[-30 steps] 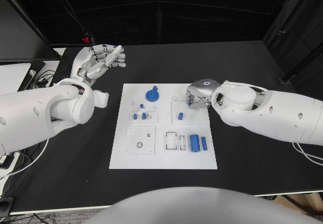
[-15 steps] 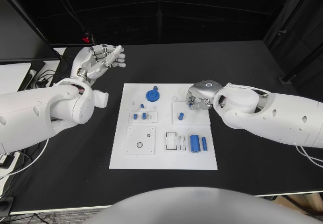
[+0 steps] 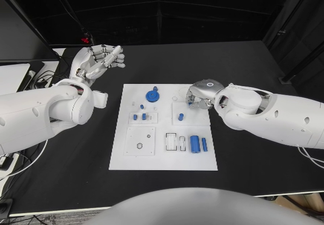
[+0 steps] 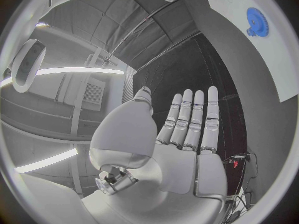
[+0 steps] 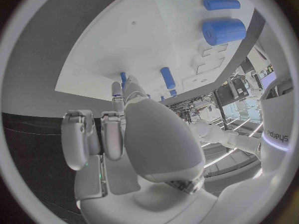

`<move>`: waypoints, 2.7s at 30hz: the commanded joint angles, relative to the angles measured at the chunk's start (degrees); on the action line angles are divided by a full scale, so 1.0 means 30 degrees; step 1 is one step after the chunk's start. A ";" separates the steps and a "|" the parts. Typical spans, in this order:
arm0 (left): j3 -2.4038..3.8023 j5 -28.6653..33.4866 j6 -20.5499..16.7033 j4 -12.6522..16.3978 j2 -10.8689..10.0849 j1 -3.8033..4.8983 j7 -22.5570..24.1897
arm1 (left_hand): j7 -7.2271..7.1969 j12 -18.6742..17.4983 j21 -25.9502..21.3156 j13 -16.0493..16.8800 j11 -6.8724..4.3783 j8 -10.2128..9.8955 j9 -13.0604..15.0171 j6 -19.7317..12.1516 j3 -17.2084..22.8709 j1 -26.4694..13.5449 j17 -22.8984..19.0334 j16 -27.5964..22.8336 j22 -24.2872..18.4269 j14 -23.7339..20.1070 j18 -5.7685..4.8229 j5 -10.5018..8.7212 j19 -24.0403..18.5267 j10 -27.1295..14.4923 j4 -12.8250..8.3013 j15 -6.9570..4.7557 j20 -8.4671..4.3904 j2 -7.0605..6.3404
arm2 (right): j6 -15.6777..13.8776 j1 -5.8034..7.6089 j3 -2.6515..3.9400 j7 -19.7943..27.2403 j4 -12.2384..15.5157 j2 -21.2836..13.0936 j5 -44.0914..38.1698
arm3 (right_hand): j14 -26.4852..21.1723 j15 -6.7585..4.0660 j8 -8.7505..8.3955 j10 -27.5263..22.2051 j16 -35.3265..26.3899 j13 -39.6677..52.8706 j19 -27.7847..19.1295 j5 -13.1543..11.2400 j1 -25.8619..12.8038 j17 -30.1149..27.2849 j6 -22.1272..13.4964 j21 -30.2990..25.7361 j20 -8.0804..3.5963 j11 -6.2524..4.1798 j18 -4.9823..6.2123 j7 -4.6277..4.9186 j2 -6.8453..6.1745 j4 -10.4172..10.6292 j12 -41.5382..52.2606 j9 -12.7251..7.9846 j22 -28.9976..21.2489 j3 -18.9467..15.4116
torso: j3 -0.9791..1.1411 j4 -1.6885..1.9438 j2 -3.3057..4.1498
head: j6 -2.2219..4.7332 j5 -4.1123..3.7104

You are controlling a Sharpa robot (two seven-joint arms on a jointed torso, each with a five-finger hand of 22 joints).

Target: Assemble the parts on the task board

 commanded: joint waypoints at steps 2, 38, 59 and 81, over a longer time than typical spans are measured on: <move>0.0010 0.0023 0.0099 -0.0014 0.0010 0.0021 0.0075 | 0.0532 0.0090 0.0133 -0.0022 -0.0106 0.0124 -0.0027 0.0150 -0.0103 0.0091 -0.0016 0.0050 -0.0029 -0.0066 0.0192 0.0114 0.0140 -0.0043 0.0004 -0.0043 0.0000 0.0118 | -0.1040 0.0034 0.0012 0.0231 0.0168 -0.0100 -0.0275 | 0.1914 0.0110 -0.0099 0.0119 0.0106 -0.0020 0.1949 -0.0084 0.0148 0.4498 0.0136 0.0064 0.0123 -0.0046 -0.0145 0.0018 -0.0061 -0.0007 -0.0110 0.0004 0.5032 0.0110 | -0.0001 0.0012 0.0009 | 0.0003 -0.0009; 0.0010 0.0023 0.0107 -0.0177 0.0149 -0.0047 0.0017 | 0.0528 0.0118 0.0149 -0.0026 -0.0110 0.0138 -0.0033 0.0152 -0.0141 0.0116 -0.0058 0.0093 -0.0031 -0.0070 0.0191 0.0121 0.0163 -0.0044 0.0006 -0.0048 -0.0005 0.0139 | -0.1966 0.0378 0.0325 0.0161 0.2838 -0.1546 -0.0869 | 0.1927 0.0149 -0.0204 0.0191 0.0143 -0.0014 0.1949 -0.0083 0.0156 0.4568 0.0176 0.0064 0.0168 -0.0019 -0.0145 0.0035 -0.0125 -0.0005 -0.0344 -0.0006 0.5032 0.0303 | -0.0006 0.0023 0.0017 | 0.0003 -0.0028; 0.0010 0.0023 0.0119 -0.0212 0.0249 -0.0049 0.0017 | 0.0528 0.0118 0.0149 -0.0026 -0.0110 0.0138 -0.0033 0.0152 -0.0141 0.0116 -0.0058 0.0093 -0.0031 -0.0070 0.0191 0.0121 0.0163 -0.0044 0.0006 -0.0048 -0.0005 0.0139 | -0.3261 0.0405 0.0355 0.1737 0.2943 0.0419 0.0062 | 0.1923 0.0237 -0.0333 0.0312 0.0135 -0.0012 0.1949 -0.0081 0.0099 0.4548 0.0217 0.0064 0.0252 0.0133 -0.0145 0.0205 -0.0240 -0.0001 -0.0585 -0.0017 0.5032 0.0497 | -0.0018 0.0084 0.0005 | 0.0003 0.0562; 0.0010 0.0023 0.0096 -0.0313 0.0387 -0.0047 0.0027 | 0.0526 0.0138 0.0160 -0.0028 -0.0113 0.0146 -0.0038 0.0152 -0.0168 0.0131 -0.0089 0.0125 -0.0034 -0.0071 0.0191 0.0125 0.0178 -0.0045 0.0009 -0.0052 -0.0009 0.0160 | -0.1277 0.0395 0.0349 0.1801 0.2540 0.2697 0.0647 | 0.1908 0.0290 -0.0424 0.0332 0.0101 -0.0015 0.1949 -0.0079 0.0076 0.4477 0.0211 0.0064 0.0315 0.0190 -0.0145 0.0270 -0.0246 -0.0019 -0.0735 -0.0025 0.5032 0.0625 | 0.0007 0.0046 0.0024 | 0.0003 0.1830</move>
